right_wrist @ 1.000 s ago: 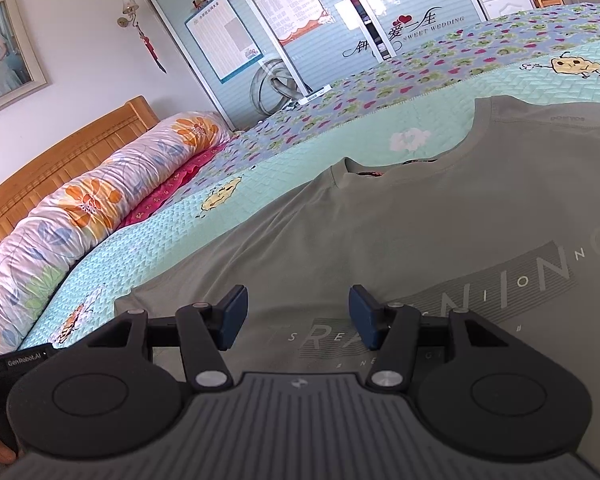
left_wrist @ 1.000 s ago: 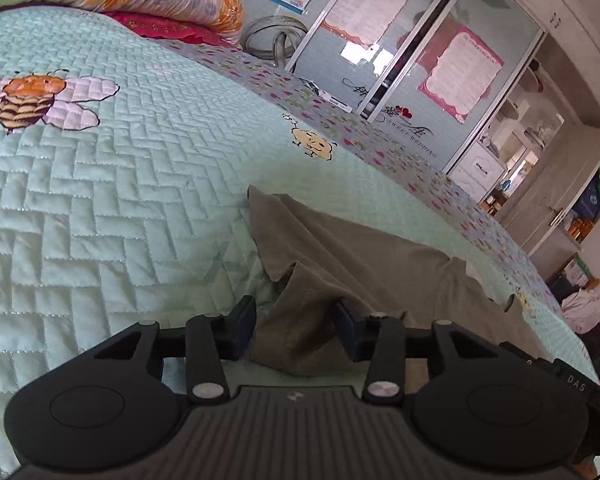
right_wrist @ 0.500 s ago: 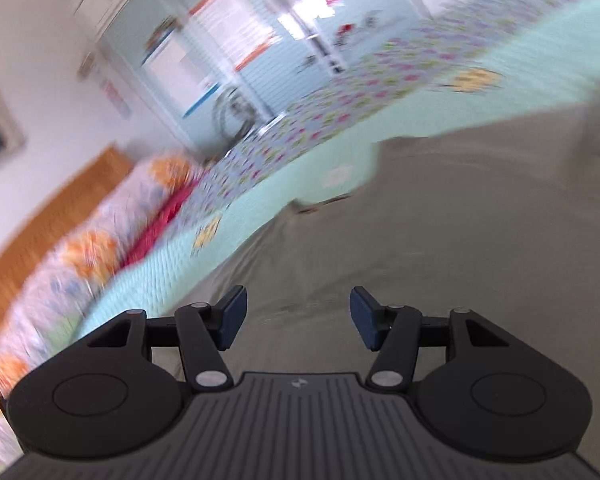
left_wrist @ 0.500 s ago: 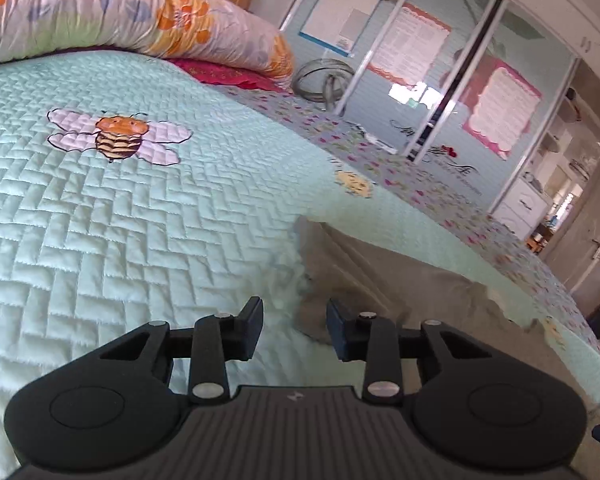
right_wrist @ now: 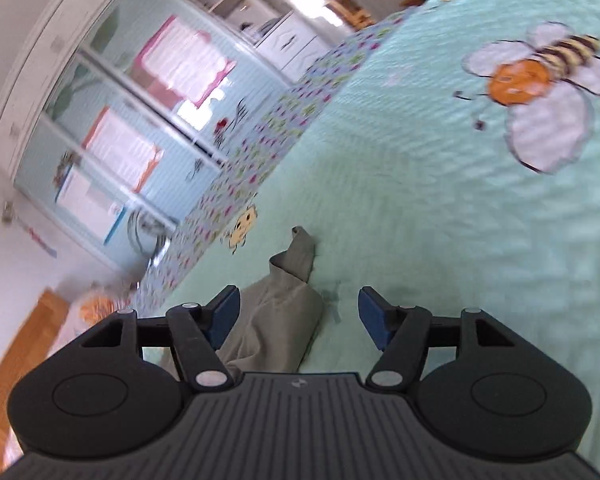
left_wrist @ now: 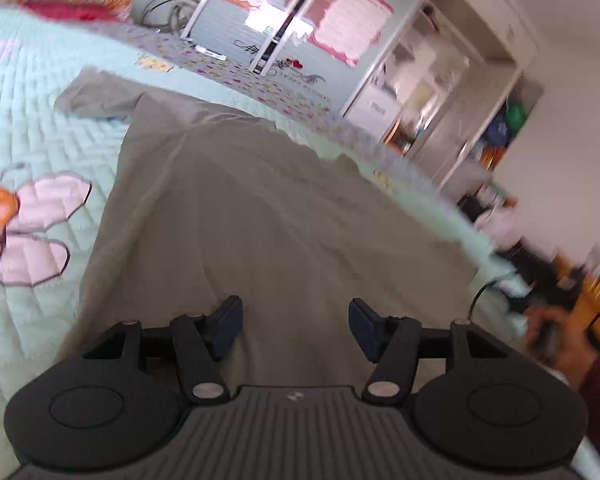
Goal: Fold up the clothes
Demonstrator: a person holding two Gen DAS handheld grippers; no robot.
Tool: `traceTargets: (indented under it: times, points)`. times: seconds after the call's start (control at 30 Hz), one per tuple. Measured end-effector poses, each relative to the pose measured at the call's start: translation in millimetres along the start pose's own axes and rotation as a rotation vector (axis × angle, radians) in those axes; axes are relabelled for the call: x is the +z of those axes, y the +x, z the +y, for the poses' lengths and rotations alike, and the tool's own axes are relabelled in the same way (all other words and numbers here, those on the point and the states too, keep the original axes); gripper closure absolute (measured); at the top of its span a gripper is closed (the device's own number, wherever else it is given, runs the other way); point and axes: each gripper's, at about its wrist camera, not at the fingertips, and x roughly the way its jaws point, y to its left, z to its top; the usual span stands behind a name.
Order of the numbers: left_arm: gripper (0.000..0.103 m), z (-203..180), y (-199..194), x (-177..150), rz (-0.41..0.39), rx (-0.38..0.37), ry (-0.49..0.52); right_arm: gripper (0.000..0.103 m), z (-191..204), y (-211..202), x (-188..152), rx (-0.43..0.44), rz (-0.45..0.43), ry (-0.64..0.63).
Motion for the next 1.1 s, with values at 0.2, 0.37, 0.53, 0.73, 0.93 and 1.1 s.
traceTargets:
  times: [0.2, 0.37, 0.53, 0.73, 0.93, 1.1]
  points:
    - [0.041, -5.7, 1.3, -1.2, -0.016, -0.004, -0.003, 0.086, -5.2, 23.9, 4.5, -0.003, 0.073, -0.026]
    - [0.041, -4.2, 1.5, -2.0, -0.017, -0.011, -0.012, 0.103, -7.3, -6.2, -0.5, 0.032, 0.029, -0.042]
    - [0.041, -1.9, 0.3, -2.9, -0.017, -0.012, -0.013, 0.103, -13.6, -24.3, -15.6, 0.001, 0.086, -0.036]
    - [0.041, -0.2, -3.0, -3.8, -0.018, -0.015, -0.018, 0.079, 0.7, -33.2, -16.8, -0.020, 0.005, -0.070]
    - [0.041, 0.8, -3.5, -4.0, -0.019, -0.022, -0.028, 0.064, 7.1, 7.3, 5.6, -0.012, 0.075, -0.115]
    - [0.041, 0.8, -4.6, -3.4, -0.020, -0.026, -0.033, 0.102, 8.4, -9.7, -7.4, -0.032, 0.069, -0.119]
